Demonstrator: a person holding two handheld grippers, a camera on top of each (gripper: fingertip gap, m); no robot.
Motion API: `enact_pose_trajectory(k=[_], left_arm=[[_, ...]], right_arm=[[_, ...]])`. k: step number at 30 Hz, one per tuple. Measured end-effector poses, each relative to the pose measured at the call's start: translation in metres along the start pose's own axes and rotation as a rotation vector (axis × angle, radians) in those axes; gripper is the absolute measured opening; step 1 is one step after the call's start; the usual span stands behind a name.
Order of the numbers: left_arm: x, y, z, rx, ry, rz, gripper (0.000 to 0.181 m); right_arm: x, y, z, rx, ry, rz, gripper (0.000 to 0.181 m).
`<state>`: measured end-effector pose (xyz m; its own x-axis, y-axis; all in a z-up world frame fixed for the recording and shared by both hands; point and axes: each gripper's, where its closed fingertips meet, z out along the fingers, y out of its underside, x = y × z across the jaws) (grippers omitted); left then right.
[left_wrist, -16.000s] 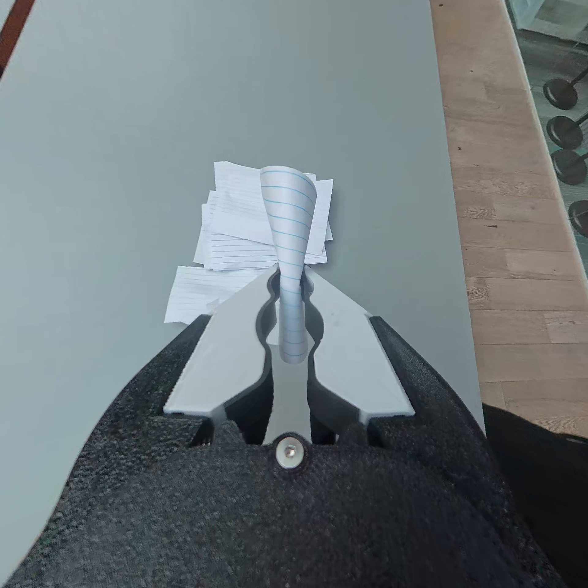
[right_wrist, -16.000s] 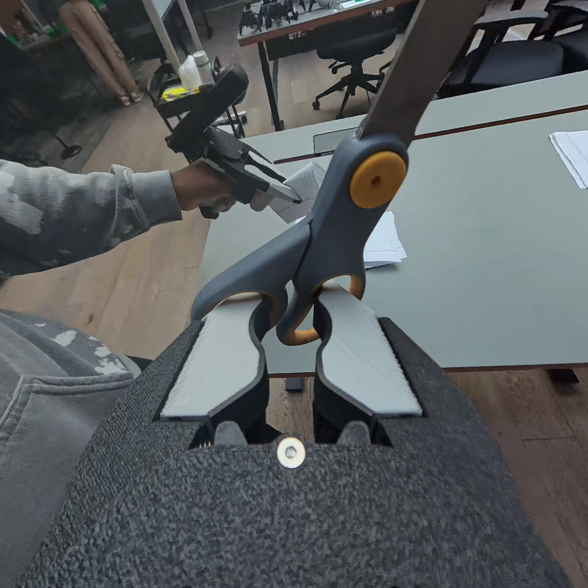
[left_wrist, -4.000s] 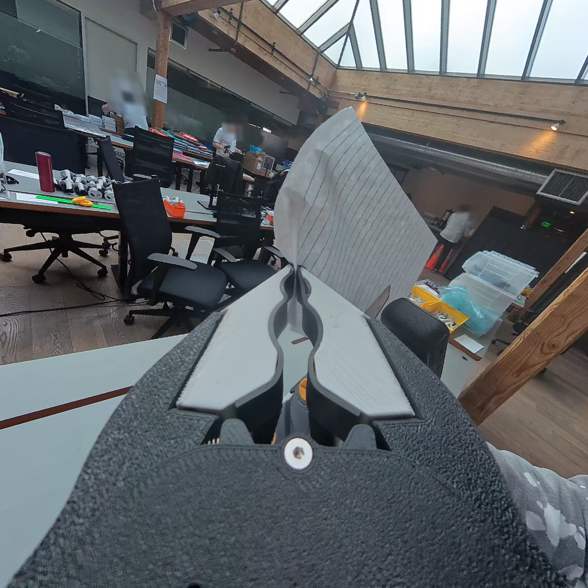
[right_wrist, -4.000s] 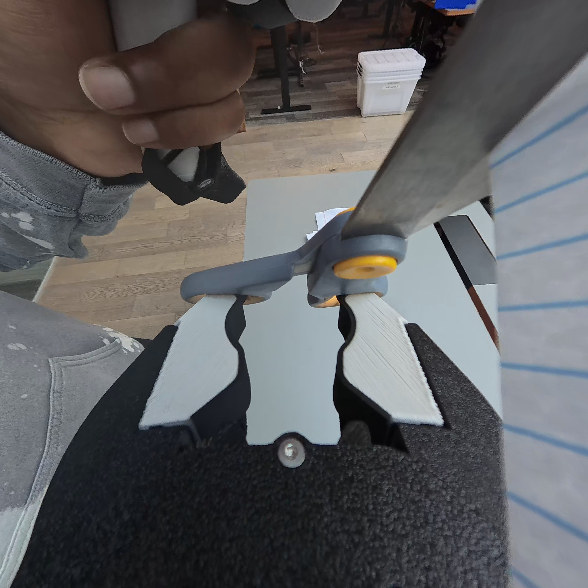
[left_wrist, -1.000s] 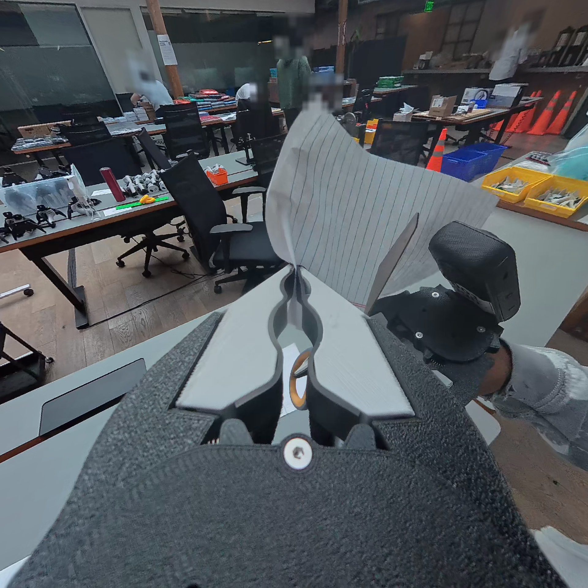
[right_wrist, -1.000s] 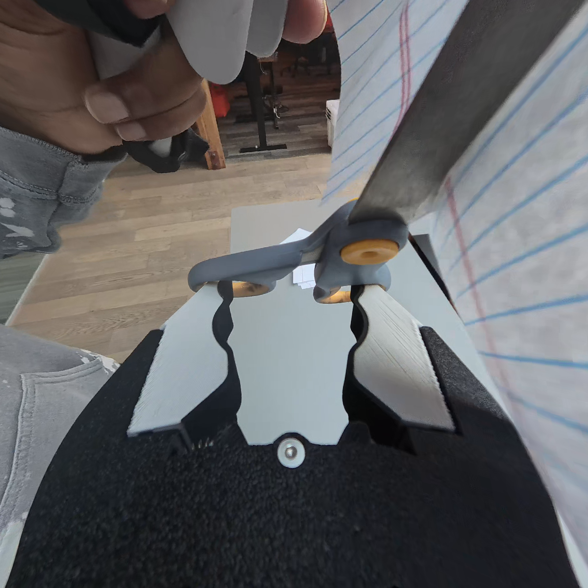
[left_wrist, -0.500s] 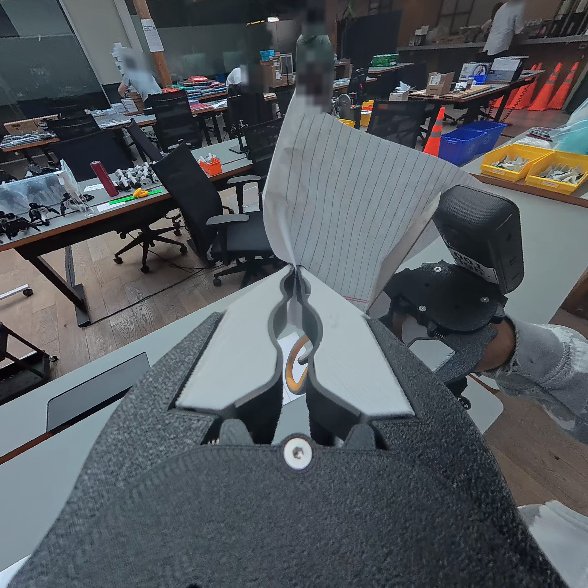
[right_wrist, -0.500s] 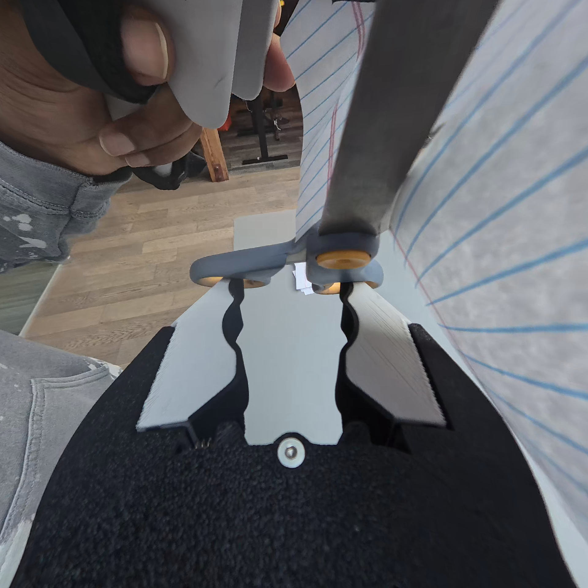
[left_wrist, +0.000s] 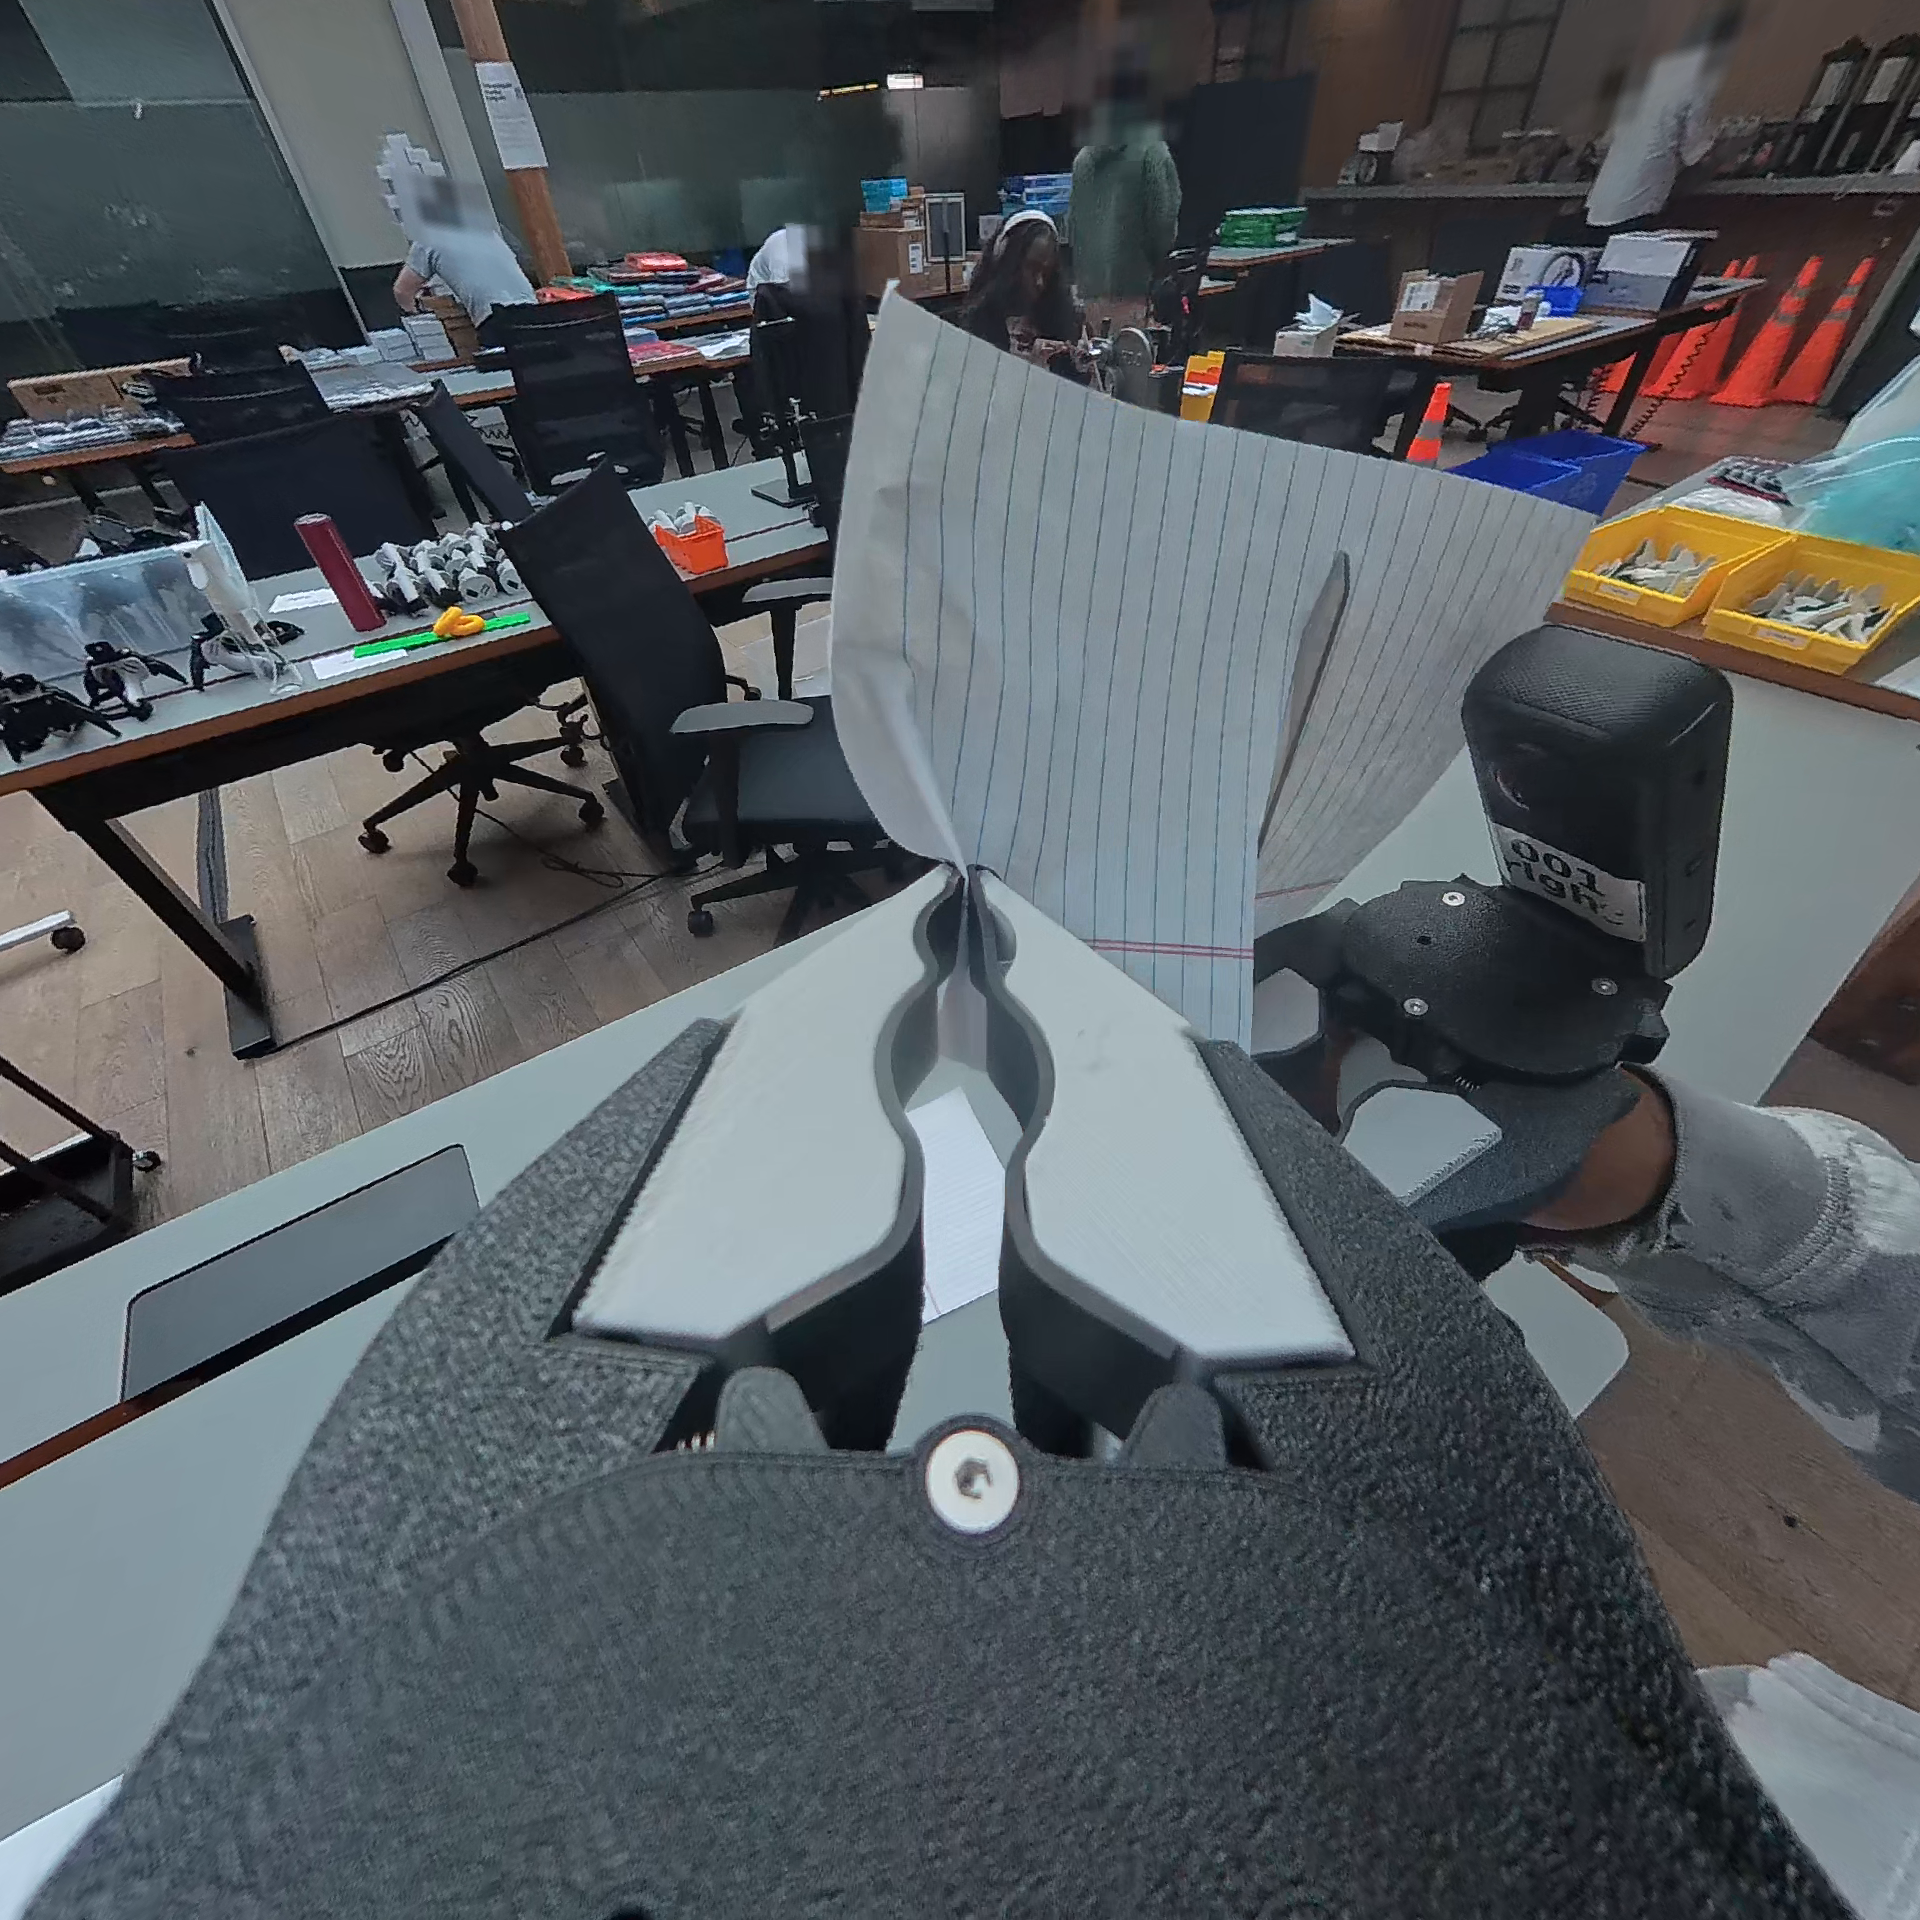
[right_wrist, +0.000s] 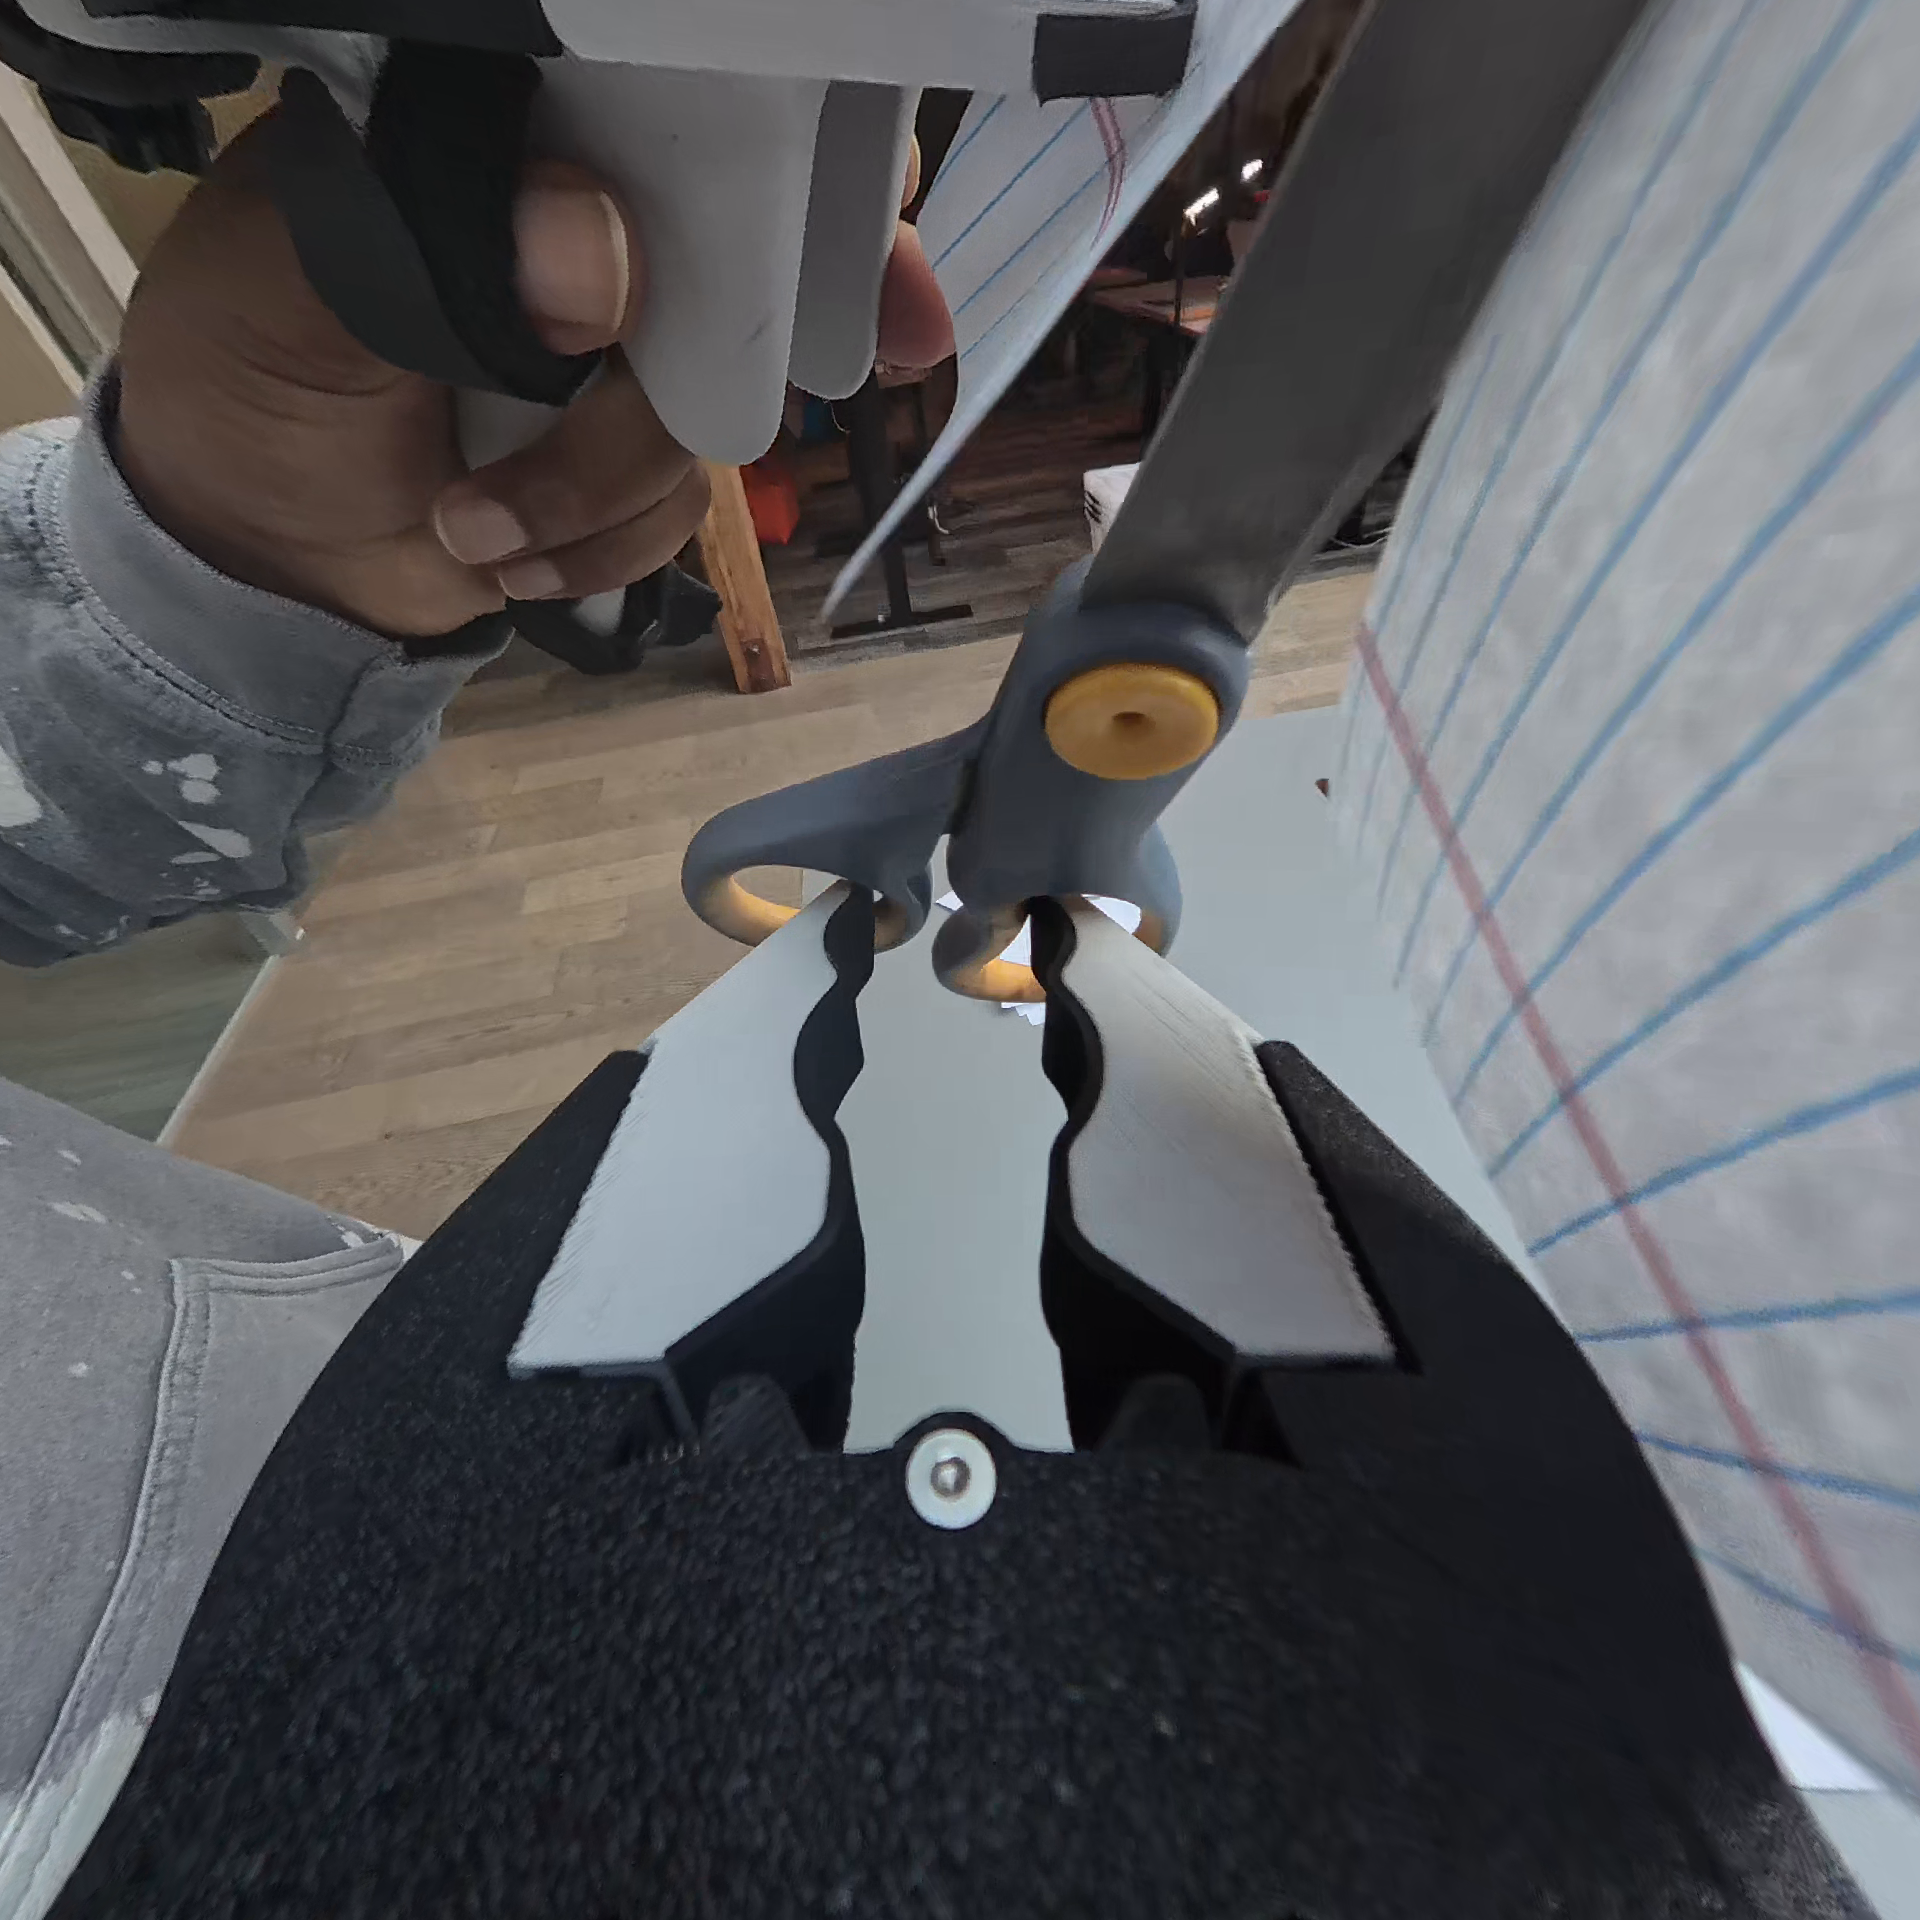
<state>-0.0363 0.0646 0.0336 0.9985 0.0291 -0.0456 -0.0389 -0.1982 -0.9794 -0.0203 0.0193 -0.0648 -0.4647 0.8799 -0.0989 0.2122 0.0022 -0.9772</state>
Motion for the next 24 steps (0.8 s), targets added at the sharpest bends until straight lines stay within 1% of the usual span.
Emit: enact_pose_trajectory(k=[2,10,14,17,24], left_arm=[[-0.001,0.000,-0.001,0.003,-0.001,-0.004,0.000],[-0.010,-0.004,-0.004,0.028,0.005,-0.056,0.000],[-0.013,-0.001,-0.006,0.026,0.024,-0.087,0.000],[-0.012,0.003,-0.005,0.021,0.030,-0.084,0.000],[-0.006,0.008,-0.004,0.014,0.053,-0.081,0.000]], right_arm=[[0.001,0.000,-0.002,0.010,0.006,0.001,0.025],[0.000,0.013,-0.006,-0.026,0.004,0.003,0.023],[0.000,0.015,-0.009,-0.028,-0.002,0.018,0.024],[-0.003,0.019,-0.008,-0.063,-0.010,0.001,0.024],[-0.006,0.012,-0.005,-0.009,-0.037,0.013,0.029]])
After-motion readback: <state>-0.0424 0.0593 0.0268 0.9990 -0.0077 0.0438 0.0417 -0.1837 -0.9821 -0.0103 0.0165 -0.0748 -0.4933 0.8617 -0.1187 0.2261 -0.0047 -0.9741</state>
